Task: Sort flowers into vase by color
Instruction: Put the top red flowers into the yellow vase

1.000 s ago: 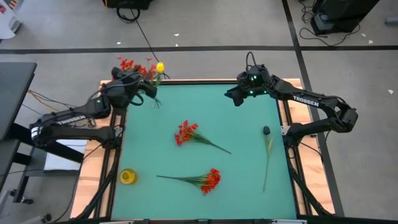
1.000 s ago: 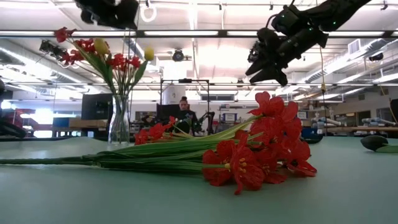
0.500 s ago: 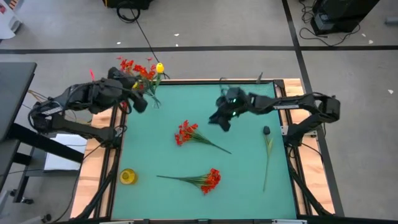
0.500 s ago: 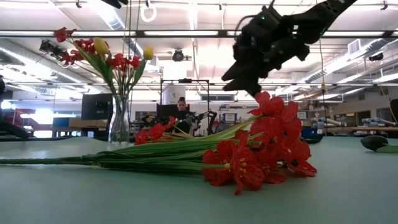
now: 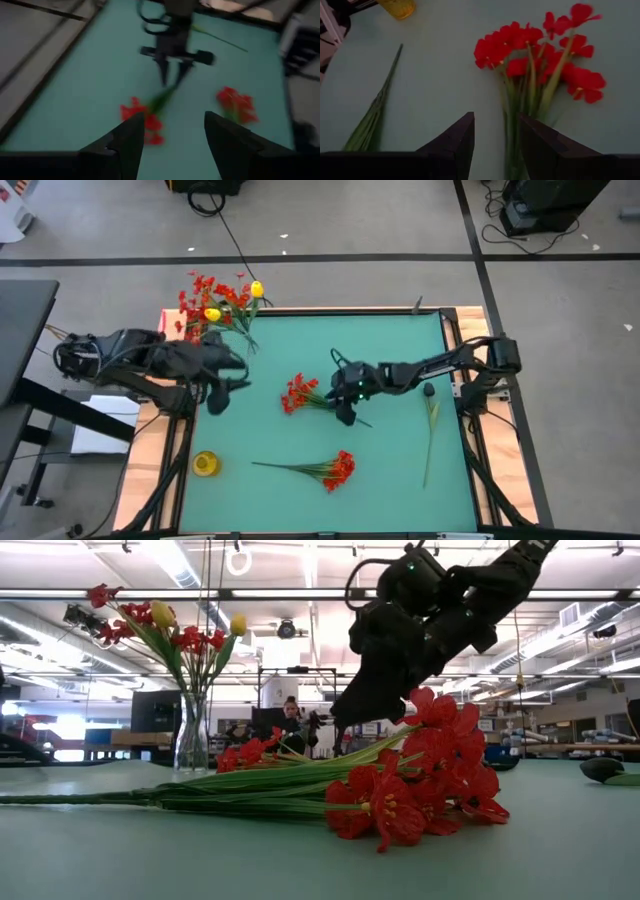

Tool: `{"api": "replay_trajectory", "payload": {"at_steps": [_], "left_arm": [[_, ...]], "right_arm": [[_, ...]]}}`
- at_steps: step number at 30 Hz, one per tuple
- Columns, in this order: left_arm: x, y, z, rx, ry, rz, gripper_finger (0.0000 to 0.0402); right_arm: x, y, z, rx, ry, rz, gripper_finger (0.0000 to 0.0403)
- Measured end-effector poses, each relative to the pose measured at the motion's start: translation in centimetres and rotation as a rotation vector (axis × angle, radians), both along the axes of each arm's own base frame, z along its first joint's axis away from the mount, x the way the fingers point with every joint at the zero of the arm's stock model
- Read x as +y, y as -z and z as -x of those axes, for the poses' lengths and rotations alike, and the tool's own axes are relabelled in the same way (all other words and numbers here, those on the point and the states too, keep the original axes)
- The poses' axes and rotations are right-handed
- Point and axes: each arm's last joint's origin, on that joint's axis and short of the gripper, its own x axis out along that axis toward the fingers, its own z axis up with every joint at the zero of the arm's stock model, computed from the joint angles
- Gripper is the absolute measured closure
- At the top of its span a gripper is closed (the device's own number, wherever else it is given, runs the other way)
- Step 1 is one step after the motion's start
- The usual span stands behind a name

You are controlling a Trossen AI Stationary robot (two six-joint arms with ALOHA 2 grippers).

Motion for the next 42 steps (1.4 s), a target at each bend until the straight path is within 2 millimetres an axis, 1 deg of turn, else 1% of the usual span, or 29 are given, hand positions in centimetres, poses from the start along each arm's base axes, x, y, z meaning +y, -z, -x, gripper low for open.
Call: {"api": "replay_trajectory", "payload": {"at_steps": [4,7,10,15,19,21,23,25,28,29,31,34,37,42], "left_arm": [[-1.5,0.6,0.4,0.044,0.069,0.055,0.0192],[-2.6,1.7,0.4,0.080,0.096,0.084,0.0192],[-3.5,3.0,0.3,0.117,0.109,0.106,0.0192],[-4.7,5.4,0.1,0.160,0.089,0.162,0.0191],[-5.2,6.8,0.2,0.198,0.039,0.216,0.0191],[-5.3,7.2,0.2,0.207,0.020,0.232,0.0191],[-5.3,7.5,0.2,0.212,0.003,0.245,0.0191],[-5.4,7.5,0.2,0.209,-0.009,0.259,0.0191],[-5.4,7.5,0.0,0.196,-0.020,0.266,0.0191],[-5.4,7.5,-0.1,0.193,-0.027,0.267,0.0191],[-5.4,7.5,-0.1,0.184,-0.045,0.274,0.0191],[-5.5,7.4,-0.3,0.165,-0.058,0.286,0.0191],[-5.5,7.4,-0.3,0.153,-0.062,0.289,0.0191],[-5.5,7.3,-0.4,0.145,-0.063,0.291,0.0191]], "right_arm": [[1.3,1.2,-0.2,0.045,0.039,0.038,0.0248],[2.0,2.2,-0.2,0.093,0.055,0.069,0.0247],[2.5,3.2,-0.1,0.143,0.109,0.081,0.0238],[2.8,4.6,0.1,0.217,0.171,0.106,0.0214],[2.9,5.1,0.0,0.230,0.170,0.116,0.0213],[2.9,5.1,0.0,0.232,0.174,0.120,0.0225],[2.8,5.1,0.0,0.234,0.188,0.128,0.0249],[2.8,5.2,0.1,0.237,0.207,0.117,0.0287],[2.7,5.2,0.1,0.237,0.249,0.074,0.0359],[2.8,5.2,0.0,0.231,0.264,0.056,0.0377],[2.7,5.2,0.0,0.216,0.313,0.004,0.0383],[2.9,5.0,-0.3,0.178,0.411,-0.103,0.0373],[3.8,4.6,-0.4,0.132,0.456,-0.167,0.0383],[6.2,2.2,-0.2,0.005,0.510,-0.178,0.0383]]}}
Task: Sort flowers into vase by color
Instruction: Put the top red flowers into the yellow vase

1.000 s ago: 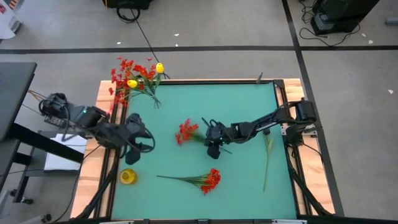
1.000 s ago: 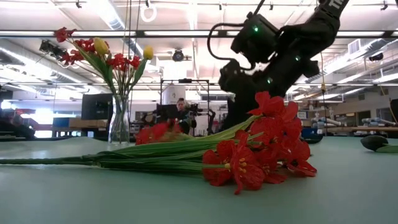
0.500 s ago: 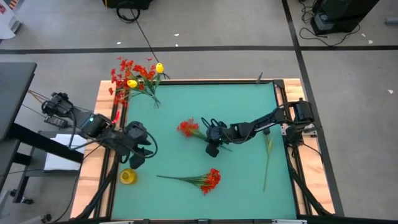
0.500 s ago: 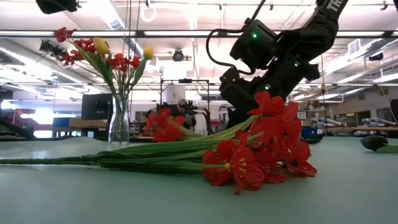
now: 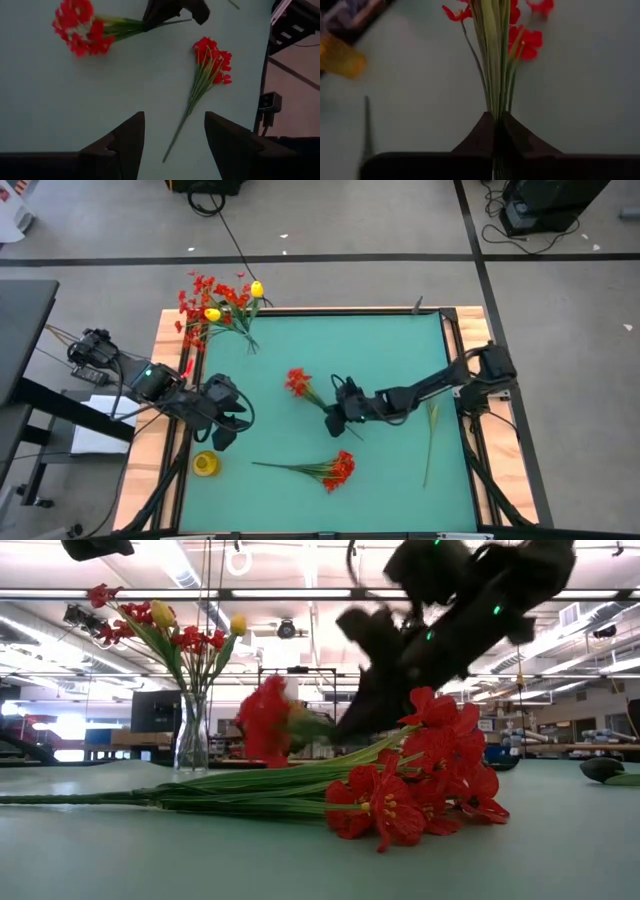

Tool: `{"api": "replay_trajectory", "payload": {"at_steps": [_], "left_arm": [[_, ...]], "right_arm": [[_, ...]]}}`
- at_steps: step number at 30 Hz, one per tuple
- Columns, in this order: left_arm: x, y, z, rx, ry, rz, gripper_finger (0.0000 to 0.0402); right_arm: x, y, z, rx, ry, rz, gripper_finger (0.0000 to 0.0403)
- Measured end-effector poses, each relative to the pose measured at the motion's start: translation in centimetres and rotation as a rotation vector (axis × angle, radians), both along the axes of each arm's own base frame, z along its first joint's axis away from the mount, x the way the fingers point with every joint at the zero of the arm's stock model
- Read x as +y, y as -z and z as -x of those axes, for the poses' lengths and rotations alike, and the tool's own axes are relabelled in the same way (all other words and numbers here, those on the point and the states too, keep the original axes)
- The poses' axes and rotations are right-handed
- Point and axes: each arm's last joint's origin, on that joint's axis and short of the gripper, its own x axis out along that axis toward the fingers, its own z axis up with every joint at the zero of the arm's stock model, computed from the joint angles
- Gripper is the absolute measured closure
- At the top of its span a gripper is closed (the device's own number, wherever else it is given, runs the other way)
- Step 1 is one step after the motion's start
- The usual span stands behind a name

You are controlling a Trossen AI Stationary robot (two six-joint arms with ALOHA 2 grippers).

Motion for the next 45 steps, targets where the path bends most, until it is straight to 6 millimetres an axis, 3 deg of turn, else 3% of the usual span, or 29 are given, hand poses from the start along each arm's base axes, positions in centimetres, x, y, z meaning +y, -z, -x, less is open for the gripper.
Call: {"api": "replay_trajectory", "payload": {"at_steps": [7,14,26,33,39,45], "left_arm": [[-0.2,-0.4,-0.4,-0.050,0.022,0.005,0.0191],[-0.4,-1.1,-0.8,-0.165,-0.022,-0.042,0.0191],[-1.8,-2.7,-1.4,-0.410,-0.116,-0.135,0.0191],[-3.0,-2.9,-5.1,-0.537,-0.143,-0.254,0.0191],[-3.8,-3.0,-8.6,-0.659,-0.152,-0.318,0.0191],[-3.4,-2.6,-10.6,-0.699,-0.169,-0.304,0.0191]], "right_arm": [[3.3,-3.9,1.1,-0.174,0.068,0.061,0.0383],[5.5,-6.9,2.3,-0.308,0.097,0.148,0.0383],[6.5,-12.3,2.4,-0.668,-0.070,0.349,0.0383],[6.2,-14.2,2.6,-0.859,-0.167,0.420,0.0385],[5.7,-14.7,2.4,-0.938,-0.232,0.385,0.0385],[5.4,-14.7,2.2,-0.957,-0.308,0.380,0.0385]]}}
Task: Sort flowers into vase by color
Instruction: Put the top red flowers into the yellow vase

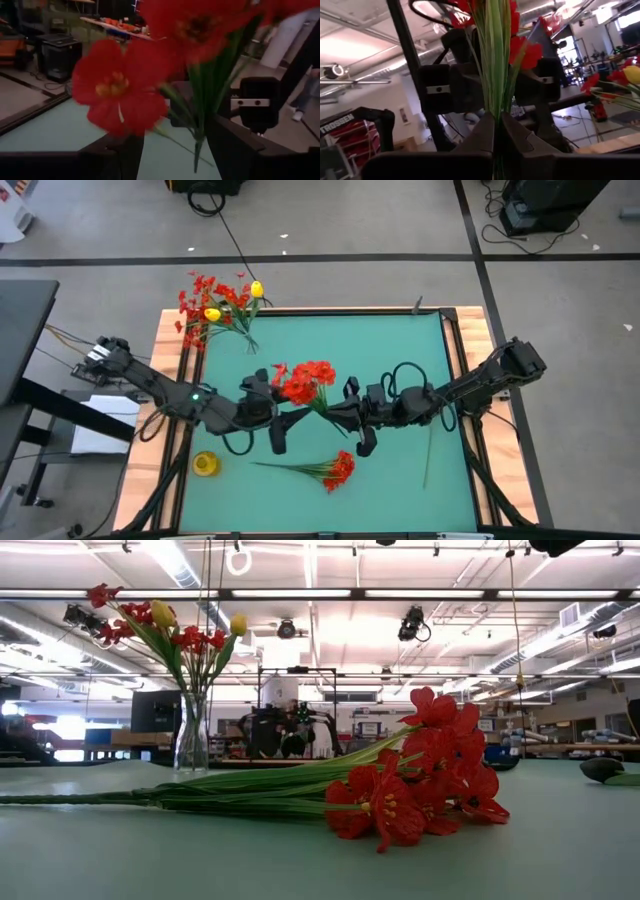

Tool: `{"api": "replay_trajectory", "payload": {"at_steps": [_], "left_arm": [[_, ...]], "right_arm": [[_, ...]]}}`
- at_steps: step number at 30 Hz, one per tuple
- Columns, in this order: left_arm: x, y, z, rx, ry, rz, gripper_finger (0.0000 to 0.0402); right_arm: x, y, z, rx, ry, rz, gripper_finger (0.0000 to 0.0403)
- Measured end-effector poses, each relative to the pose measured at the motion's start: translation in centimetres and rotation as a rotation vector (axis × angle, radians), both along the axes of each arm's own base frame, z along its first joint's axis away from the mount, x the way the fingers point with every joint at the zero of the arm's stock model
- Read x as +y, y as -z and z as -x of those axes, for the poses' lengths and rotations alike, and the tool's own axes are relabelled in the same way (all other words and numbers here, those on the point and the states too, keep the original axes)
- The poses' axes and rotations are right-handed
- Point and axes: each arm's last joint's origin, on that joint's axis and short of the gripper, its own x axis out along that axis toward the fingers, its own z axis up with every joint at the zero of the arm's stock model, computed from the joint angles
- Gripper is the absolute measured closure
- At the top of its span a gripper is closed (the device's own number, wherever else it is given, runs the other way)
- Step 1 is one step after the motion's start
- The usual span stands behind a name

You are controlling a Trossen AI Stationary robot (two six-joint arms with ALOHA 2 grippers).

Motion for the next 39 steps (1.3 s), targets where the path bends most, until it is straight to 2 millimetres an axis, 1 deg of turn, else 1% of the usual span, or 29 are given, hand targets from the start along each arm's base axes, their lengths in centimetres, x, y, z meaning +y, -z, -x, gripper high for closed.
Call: {"api": "replay_trajectory", "payload": {"at_steps": [4,11,17,26,32,36,39], "left_arm": [[0.1,0.1,-0.7,-0.023,0.039,0.011,0.0191],[0.1,0.0,-0.9,-0.030,0.122,0.022,0.0191],[0.1,0.0,-0.9,-0.031,0.126,0.023,0.0191],[1.3,-0.4,-1.4,-0.068,0.089,0.029,0.0191],[1.8,-0.8,-1.7,-0.098,0.148,0.009,0.0192],[2.3,-0.9,-1.9,-0.110,0.165,0.012,0.0212],[2.6,-0.9,-2.0,-0.112,0.153,0.012,0.0246]], "right_arm": [[-0.1,0.0,0.0,-0.003,-0.014,0.006,0.0385],[-0.5,0.0,-0.1,-0.004,0.006,0.013,0.0384],[-1.1,-0.5,-0.1,-0.051,0.035,0.022,0.0384],[-1.2,-0.4,-0.2,-0.049,0.033,0.028,0.0384],[-1.3,-0.3,-0.3,-0.030,0.035,0.035,0.0384],[-1.6,-0.1,-0.4,-0.019,0.032,0.047,0.0384],[-1.8,-0.1,-0.5,-0.020,0.035,0.046,0.0384]]}}
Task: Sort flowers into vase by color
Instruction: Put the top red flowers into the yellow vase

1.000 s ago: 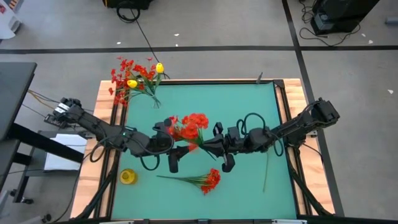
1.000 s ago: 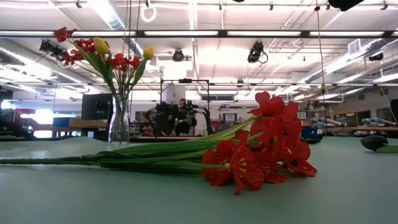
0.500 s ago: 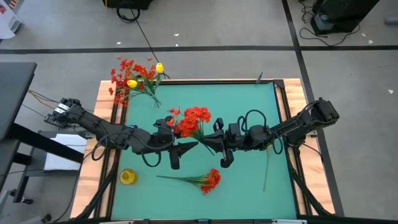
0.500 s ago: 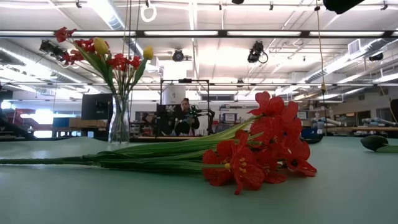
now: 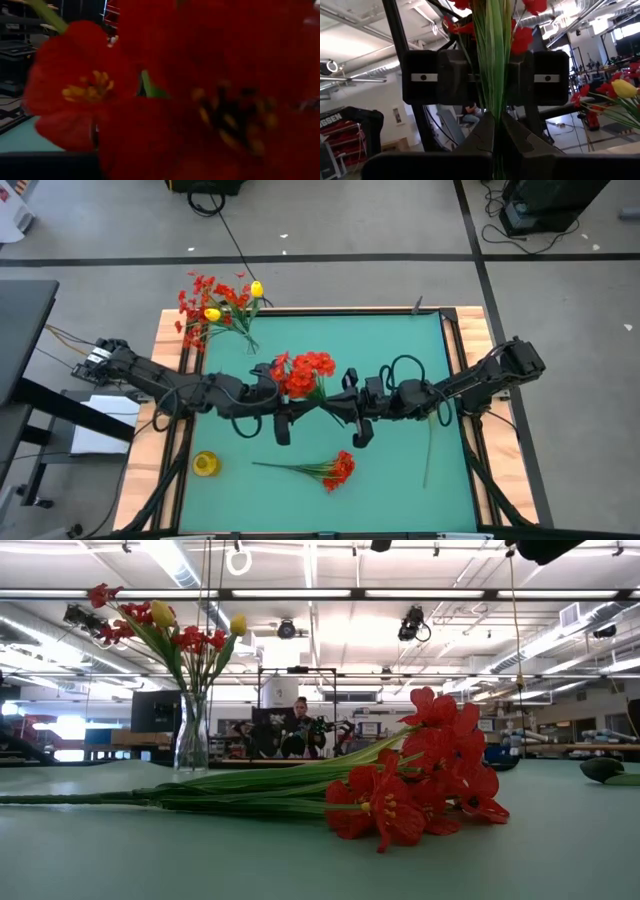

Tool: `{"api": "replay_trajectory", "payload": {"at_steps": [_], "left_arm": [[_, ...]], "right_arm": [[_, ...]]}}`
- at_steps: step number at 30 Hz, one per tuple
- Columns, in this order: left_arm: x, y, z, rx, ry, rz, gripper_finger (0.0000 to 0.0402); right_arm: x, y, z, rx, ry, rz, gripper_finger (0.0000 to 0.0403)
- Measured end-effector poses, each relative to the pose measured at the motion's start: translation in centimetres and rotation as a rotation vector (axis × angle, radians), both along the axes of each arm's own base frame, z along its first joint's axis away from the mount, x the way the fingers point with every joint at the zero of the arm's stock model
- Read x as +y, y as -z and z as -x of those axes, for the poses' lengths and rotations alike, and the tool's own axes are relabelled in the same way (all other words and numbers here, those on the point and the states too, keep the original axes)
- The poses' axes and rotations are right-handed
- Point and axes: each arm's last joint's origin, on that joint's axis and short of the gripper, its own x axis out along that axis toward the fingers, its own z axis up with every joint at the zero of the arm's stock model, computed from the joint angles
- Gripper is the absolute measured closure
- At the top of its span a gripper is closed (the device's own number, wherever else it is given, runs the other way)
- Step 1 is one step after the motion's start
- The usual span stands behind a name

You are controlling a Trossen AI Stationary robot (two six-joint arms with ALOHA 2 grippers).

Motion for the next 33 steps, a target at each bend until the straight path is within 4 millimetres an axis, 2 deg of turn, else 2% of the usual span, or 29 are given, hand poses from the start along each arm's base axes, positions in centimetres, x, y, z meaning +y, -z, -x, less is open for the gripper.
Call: {"api": "replay_trajectory", "payload": {"at_steps": [5,8,13,19,26,33], "left_arm": [[0.1,0.0,0.0,0.011,-0.007,-0.056,0.0334],[0.1,0.2,0.0,0.037,-0.008,-0.142,0.0385],[-0.1,0.5,0.8,0.119,0.011,-0.216,0.0389],[-0.6,0.8,4.1,0.287,0.069,-0.203,0.0392],[-1.8,0.7,9.6,0.423,0.086,-0.261,0.0393],[-3.1,0.4,15.0,0.467,0.262,-0.240,0.0393]], "right_arm": [[-0.3,0.1,-0.1,0.009,0.001,0.002,0.0379],[-0.4,0.3,-0.2,0.037,0.010,-0.012,0.0358],[-0.6,1.1,-0.5,0.120,0.061,-0.023,0.0299],[-1.0,2.4,-0.8,0.252,0.095,-0.095,0.0248],[-1.2,3.3,-0.9,0.341,0.090,-0.151,0.0243],[-1.2,3.4,-0.9,0.352,0.082,-0.207,0.0243]]}}
